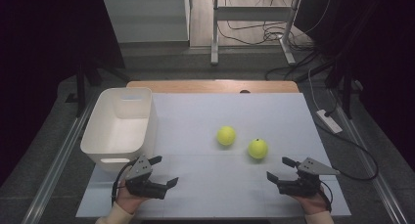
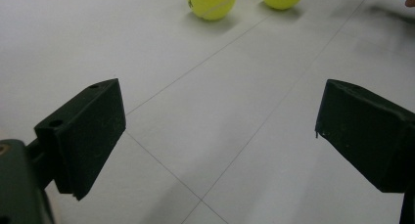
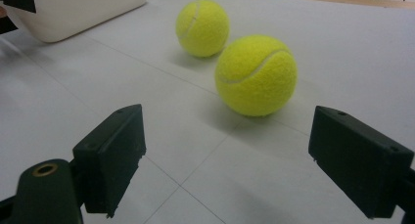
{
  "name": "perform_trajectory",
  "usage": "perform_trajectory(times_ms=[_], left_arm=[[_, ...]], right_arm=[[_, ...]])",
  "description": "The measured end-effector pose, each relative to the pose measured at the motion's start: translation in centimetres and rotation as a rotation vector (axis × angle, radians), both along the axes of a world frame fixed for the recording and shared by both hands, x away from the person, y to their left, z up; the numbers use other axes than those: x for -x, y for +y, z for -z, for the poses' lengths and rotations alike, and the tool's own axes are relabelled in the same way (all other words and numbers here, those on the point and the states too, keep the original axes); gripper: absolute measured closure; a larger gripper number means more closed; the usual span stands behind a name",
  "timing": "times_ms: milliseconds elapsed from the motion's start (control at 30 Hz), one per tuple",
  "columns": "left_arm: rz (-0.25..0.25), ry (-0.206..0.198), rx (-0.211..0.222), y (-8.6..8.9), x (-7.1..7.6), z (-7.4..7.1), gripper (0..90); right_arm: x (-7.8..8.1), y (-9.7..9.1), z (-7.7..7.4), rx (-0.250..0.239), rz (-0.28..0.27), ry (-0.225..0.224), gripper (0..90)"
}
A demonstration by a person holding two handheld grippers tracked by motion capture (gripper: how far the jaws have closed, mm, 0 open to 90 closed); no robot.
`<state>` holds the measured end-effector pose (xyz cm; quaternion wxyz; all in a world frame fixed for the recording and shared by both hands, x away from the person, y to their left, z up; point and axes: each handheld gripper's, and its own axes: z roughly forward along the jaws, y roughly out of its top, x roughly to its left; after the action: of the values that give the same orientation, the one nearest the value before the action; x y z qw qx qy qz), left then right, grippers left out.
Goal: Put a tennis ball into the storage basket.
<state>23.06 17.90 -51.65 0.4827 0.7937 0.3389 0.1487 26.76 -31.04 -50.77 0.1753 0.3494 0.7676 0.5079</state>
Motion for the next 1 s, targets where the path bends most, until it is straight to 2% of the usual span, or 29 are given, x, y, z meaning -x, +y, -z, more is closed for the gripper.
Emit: perform_trajectory(times_ms=[467, 633, 767, 833, 1000], left_arm=[[-0.001, 0.006, -0.003, -0.3, 0.1, 0.1, 4.7], [0.000, 0.008, -0.010, -0.5, 0.2, 0.0, 4.7], [-0.003, 0.020, 0.008, -0.5, 0.2, -0.2, 4.8], [-0.021, 0.031, 0.020, -0.6, 0.1, -0.5, 4.7], [-0.037, 0.057, -0.012, -1.5, -0.2, -0.7, 4.4]], right_arm=[[-0.4, 0.2, 0.0, 0.002, 0.004, 0.007, 13.4], [-0.4, 0.4, 0.1, 0.017, 0.000, 0.007, 13.4], [-0.3, 0.4, 0.1, 0.019, 0.003, 0.006, 13.5], [-0.3, 0.4, 0.1, 0.017, 0.003, 0.007, 13.6], [-0.3, 0.5, 0.2, 0.024, -0.005, 0.003, 13.6]])
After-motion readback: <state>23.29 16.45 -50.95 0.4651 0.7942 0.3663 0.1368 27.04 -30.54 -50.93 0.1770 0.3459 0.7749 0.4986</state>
